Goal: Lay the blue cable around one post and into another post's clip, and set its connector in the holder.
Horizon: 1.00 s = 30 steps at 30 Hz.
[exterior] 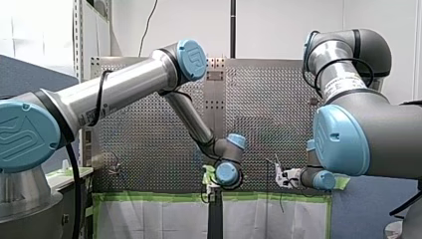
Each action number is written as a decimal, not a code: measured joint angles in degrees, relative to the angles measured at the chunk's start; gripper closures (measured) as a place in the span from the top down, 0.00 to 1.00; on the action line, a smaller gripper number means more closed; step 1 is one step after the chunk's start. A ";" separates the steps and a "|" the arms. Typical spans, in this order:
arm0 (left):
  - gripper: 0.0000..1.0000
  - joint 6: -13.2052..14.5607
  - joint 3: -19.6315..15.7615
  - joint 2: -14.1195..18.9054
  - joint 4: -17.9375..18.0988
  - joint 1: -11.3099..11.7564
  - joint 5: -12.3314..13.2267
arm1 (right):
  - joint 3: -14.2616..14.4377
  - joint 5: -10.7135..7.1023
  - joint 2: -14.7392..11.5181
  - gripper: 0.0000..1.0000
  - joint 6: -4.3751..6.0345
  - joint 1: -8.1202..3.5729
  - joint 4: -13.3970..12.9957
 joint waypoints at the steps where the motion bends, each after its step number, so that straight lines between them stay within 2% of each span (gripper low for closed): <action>1: 1.00 0.01 0.48 -0.01 0.18 -0.02 -0.29 | 0.00 0.06 0.00 0.09 -0.01 0.00 0.03; 5: 1.00 -0.07 2.17 0.01 1.74 -0.35 -1.25 | 0.00 0.73 0.00 0.09 -0.02 -0.02 0.11; 10: 1.00 -0.35 2.64 -0.03 4.36 -0.86 -1.71 | -0.12 2.32 0.00 0.09 0.09 -0.18 0.54; 11: 0.89 -0.40 2.65 -0.03 4.78 -0.98 -1.74 | -0.21 2.67 0.00 0.09 0.11 -0.27 0.70; 12: 0.89 -0.41 2.65 -0.03 5.34 -1.13 -1.77 | -0.38 3.15 -0.02 0.09 0.09 -0.40 0.98; 13: 0.71 -0.37 2.65 -0.03 5.75 -1.26 -1.80 | -0.51 3.50 -0.02 0.09 0.05 -0.52 1.23; 14: 0.43 -0.29 2.65 -0.03 6.14 -1.40 -1.87 | -0.67 3.86 -0.01 0.09 -0.01 -0.67 1.50; 15: 0.43 -0.12 2.65 -0.03 6.62 -1.60 -2.08 | -0.89 4.32 -0.01 0.09 -0.10 -0.87 1.90; 17: 0.10 0.31 2.66 -0.03 7.40 -1.91 -2.59 | -1.20 5.06 -0.02 0.09 -0.19 -1.17 2.58; 18: 0.10 0.72 2.66 -0.03 7.94 -2.09 -3.01 | -1.43 5.61 -0.02 0.09 -0.22 -1.39 3.11; 19: 0.00 1.06 2.66 -0.04 8.33 -2.22 -3.24 | -1.60 6.05 -0.02 0.09 -0.20 -1.56 3.54; 30: 0.00 5.81 2.65 -0.41 12.81 -3.35 -4.86 | -4.55 11.05 0.00 0.09 0.33 -3.28 8.21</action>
